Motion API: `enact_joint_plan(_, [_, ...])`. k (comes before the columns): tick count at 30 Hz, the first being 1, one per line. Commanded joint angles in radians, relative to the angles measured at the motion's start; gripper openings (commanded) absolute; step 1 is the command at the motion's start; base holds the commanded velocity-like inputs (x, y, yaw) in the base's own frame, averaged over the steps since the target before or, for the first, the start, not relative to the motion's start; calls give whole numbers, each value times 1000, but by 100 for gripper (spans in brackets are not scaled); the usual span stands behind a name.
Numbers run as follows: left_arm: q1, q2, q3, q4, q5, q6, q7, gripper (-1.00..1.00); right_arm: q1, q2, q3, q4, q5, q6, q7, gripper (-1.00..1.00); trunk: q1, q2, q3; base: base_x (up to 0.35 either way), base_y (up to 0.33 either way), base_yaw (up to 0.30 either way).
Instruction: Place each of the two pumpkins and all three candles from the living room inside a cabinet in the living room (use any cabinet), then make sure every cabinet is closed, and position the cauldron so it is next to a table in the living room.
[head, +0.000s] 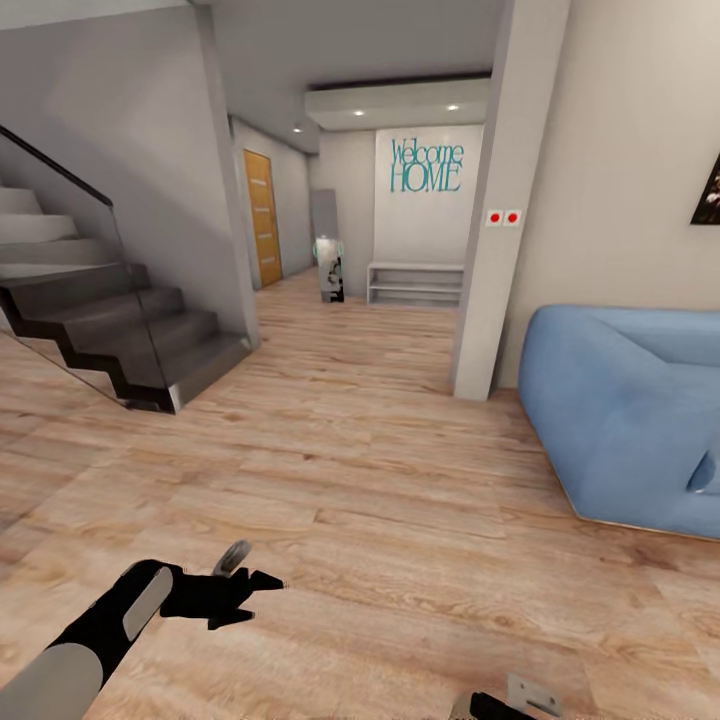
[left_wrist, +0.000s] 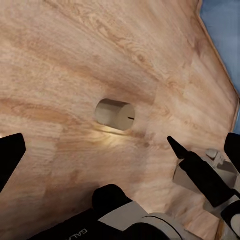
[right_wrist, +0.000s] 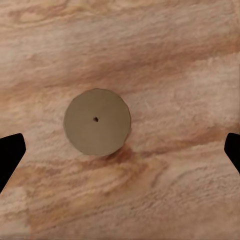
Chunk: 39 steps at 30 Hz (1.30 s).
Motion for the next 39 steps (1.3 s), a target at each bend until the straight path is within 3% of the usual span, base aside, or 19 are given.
enact_joint_plan(1, [-1,7,-3,-1,-3,7,-6,100,0,7,0,-2,-7,2,-3,100,4,-8,-4,0,0,0])
enact_joint_plan(7, [-2,13,-1,-2,-5,17,-6,100,0,20,0,-2,-5,2,-3,100,27,-50,-23,0,0,0])
enact_joint_plan(26, [-4,14,-2,-2,-5,18,-6,100,0,20,0,-2,-5,2,-3,100,100,-183,-83,0,0,0])
enact_joint_plan(33, [-4,33,-1,-3,-4,18,-6,100,0,20,0,-2,-5,3,-3,100,126,-231,-105,0,0,0])
enact_joint_plan(39, [-4,37,-1,-3,-2,18,-6,100,0,20,0,-2,-5,2,-3,100,129,-232,-128,0,0,0])
